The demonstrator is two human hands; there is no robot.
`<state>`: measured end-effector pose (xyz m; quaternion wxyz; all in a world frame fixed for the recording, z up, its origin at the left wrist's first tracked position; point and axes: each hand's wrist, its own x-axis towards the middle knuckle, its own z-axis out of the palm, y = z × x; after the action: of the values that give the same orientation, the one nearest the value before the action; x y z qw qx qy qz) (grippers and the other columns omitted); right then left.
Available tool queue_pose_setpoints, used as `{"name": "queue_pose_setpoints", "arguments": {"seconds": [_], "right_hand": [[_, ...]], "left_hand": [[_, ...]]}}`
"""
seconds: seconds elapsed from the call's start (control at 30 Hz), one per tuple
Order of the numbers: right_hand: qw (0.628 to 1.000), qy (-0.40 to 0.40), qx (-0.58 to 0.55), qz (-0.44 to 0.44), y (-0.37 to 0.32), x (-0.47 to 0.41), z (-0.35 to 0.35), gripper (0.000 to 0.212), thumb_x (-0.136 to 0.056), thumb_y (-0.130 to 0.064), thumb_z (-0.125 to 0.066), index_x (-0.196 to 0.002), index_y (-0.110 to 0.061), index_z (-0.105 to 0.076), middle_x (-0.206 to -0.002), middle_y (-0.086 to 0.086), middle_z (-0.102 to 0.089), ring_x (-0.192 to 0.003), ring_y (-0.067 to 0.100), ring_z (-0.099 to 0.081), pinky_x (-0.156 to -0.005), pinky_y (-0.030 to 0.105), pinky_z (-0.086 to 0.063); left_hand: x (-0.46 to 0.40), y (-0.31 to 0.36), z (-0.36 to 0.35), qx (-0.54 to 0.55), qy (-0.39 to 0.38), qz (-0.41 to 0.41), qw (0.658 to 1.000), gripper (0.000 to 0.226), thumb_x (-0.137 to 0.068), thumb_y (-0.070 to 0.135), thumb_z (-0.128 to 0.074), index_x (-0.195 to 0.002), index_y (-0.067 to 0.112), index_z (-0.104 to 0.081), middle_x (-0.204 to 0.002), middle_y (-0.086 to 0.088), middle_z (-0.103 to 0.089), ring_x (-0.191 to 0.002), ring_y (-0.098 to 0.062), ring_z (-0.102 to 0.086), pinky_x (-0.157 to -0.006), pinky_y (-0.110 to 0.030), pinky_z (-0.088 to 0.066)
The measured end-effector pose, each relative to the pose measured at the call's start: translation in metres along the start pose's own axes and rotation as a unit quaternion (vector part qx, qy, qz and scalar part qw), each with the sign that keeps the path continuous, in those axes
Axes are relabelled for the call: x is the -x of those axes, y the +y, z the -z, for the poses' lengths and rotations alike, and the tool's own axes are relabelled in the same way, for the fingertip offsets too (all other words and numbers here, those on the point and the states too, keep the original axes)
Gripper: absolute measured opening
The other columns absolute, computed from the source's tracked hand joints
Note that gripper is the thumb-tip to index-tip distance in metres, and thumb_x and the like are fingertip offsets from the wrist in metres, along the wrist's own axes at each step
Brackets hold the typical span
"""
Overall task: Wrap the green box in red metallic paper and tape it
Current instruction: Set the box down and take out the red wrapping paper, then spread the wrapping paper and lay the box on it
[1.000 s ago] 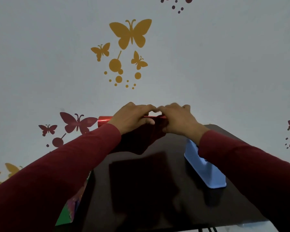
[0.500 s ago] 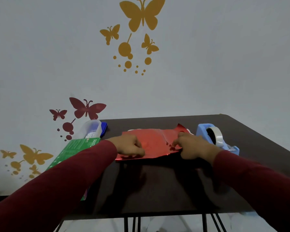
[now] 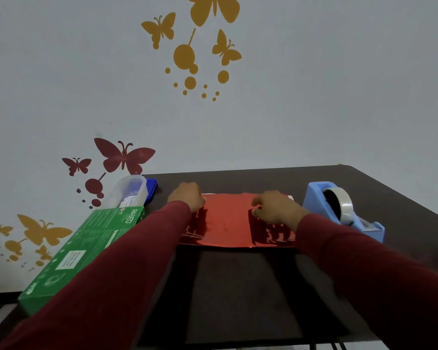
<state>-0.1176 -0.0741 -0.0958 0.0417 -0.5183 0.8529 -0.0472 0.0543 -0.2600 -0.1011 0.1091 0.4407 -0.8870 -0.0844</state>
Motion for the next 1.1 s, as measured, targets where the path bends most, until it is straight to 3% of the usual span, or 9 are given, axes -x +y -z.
{"name": "queue_pose_setpoints", "arguments": {"seconds": [0.2, 0.4, 0.53, 0.67, 0.77, 0.83, 0.93, 1.0, 1.1], "right_hand": [[0.998, 0.069, -0.005, -0.006, 0.006, -0.022, -0.014, 0.024, -0.095, -0.024, -0.062, -0.115, -0.029, -0.074, -0.121, 0.0, -0.071, -0.112, 0.026, -0.066, -0.094, 0.038, -0.052], [0.981, 0.181, -0.061, 0.037, 0.006, -0.029, -0.004, 0.072, -0.088, -0.022, -0.07, -0.154, -0.026, -0.041, -0.143, 0.006, -0.053, -0.133, 0.031, -0.049, -0.101, 0.051, -0.05], [0.984, 0.171, -0.028, 0.047, 0.001, -0.027, 0.018, 0.084, -0.084, -0.025, -0.076, -0.157, -0.035, -0.035, -0.153, 0.001, -0.041, -0.138, 0.031, -0.04, -0.102, 0.057, -0.04], [0.977, 0.198, -0.022, 0.077, -0.005, -0.013, 0.038, 0.042, -0.085, -0.02, -0.064, -0.125, -0.035, -0.066, -0.112, -0.005, -0.057, -0.122, 0.025, -0.047, -0.098, 0.05, -0.032], [0.972, 0.203, -0.022, 0.114, -0.01, 0.015, 0.051, 0.047, -0.078, -0.015, -0.062, -0.117, -0.039, -0.071, -0.087, -0.011, -0.059, -0.105, 0.016, -0.055, -0.105, 0.046, -0.029], [0.978, 0.153, -0.023, 0.139, -0.012, 0.04, 0.058, 0.048, -0.077, -0.013, -0.062, -0.116, -0.039, -0.074, -0.076, -0.012, -0.057, -0.088, 0.01, -0.057, -0.1, 0.038, -0.033], [0.982, 0.064, -0.036, 0.173, -0.017, 0.075, 0.064, 0.04, -0.079, -0.012, -0.063, -0.104, -0.039, -0.077, -0.061, -0.011, -0.054, -0.066, 0.004, -0.052, -0.077, 0.028, -0.04], [0.981, 0.007, -0.036, 0.19, -0.02, 0.098, 0.063, 0.029, -0.078, -0.012, -0.063, -0.073, -0.04, -0.07, -0.055, -0.011, -0.054, -0.057, 0.003, -0.052, -0.064, 0.024, -0.039], [0.978, -0.092, -0.028, 0.183, -0.024, 0.126, 0.059, 0.051, -0.078, -0.01, -0.061, -0.058, -0.057, -0.061, -0.054, -0.009, -0.055, -0.063, 0.016, -0.063, -0.061, 0.028, -0.051]], "left_hand": [[-0.017, -0.001, -0.013, 0.023, 0.03, 0.01, 0.999, 0.011, -0.087, 0.028, -0.079, -0.095, 0.022, -0.079, -0.1, -0.004, -0.075, -0.095, -0.025, -0.071, -0.087, -0.043, -0.06], [-0.007, -0.003, -0.005, 0.203, 0.105, -0.054, 0.972, 0.018, -0.074, 0.018, -0.09, -0.072, 0.027, -0.074, -0.077, 0.011, -0.072, -0.082, -0.011, -0.069, -0.084, -0.04, -0.06], [0.017, 0.001, 0.01, 0.295, 0.124, -0.158, 0.934, 0.021, -0.075, 0.023, -0.091, -0.075, 0.029, -0.071, -0.1, 0.009, -0.07, -0.109, -0.015, -0.061, -0.096, -0.037, -0.048], [0.04, -0.002, 0.034, 0.369, 0.012, -0.21, 0.906, 0.022, -0.082, 0.011, -0.081, -0.083, 0.019, -0.061, -0.111, 0.002, -0.075, -0.107, -0.016, -0.07, -0.092, -0.035, -0.053], [0.047, 0.003, 0.054, 0.482, -0.06, -0.124, 0.865, 0.036, -0.07, 0.035, -0.08, -0.092, 0.014, -0.06, -0.095, -0.004, -0.076, -0.093, -0.023, -0.069, -0.085, -0.036, -0.052], [0.048, 0.003, 0.058, 0.545, -0.093, -0.049, 0.832, 0.042, -0.076, 0.049, -0.076, -0.097, 0.014, -0.063, -0.096, -0.003, -0.074, -0.097, -0.024, -0.067, -0.09, -0.037, -0.048], [0.049, 0.008, 0.056, 0.373, -0.119, -0.035, 0.92, 0.044, -0.097, 0.055, -0.056, -0.102, 0.015, -0.072, -0.109, -0.002, -0.073, -0.101, -0.023, -0.068, -0.095, -0.036, -0.048], [0.059, 0.018, 0.051, 0.174, -0.145, -0.062, 0.972, 0.049, -0.101, 0.056, -0.047, -0.111, 0.015, -0.072, -0.116, -0.004, -0.07, -0.106, -0.024, -0.065, -0.093, -0.035, -0.048], [0.072, 0.032, 0.043, -0.009, -0.196, -0.099, 0.976, 0.07, -0.08, 0.074, -0.035, -0.111, 0.024, -0.072, -0.128, -0.003, -0.067, -0.113, -0.024, -0.062, -0.107, -0.038, -0.045]]}}
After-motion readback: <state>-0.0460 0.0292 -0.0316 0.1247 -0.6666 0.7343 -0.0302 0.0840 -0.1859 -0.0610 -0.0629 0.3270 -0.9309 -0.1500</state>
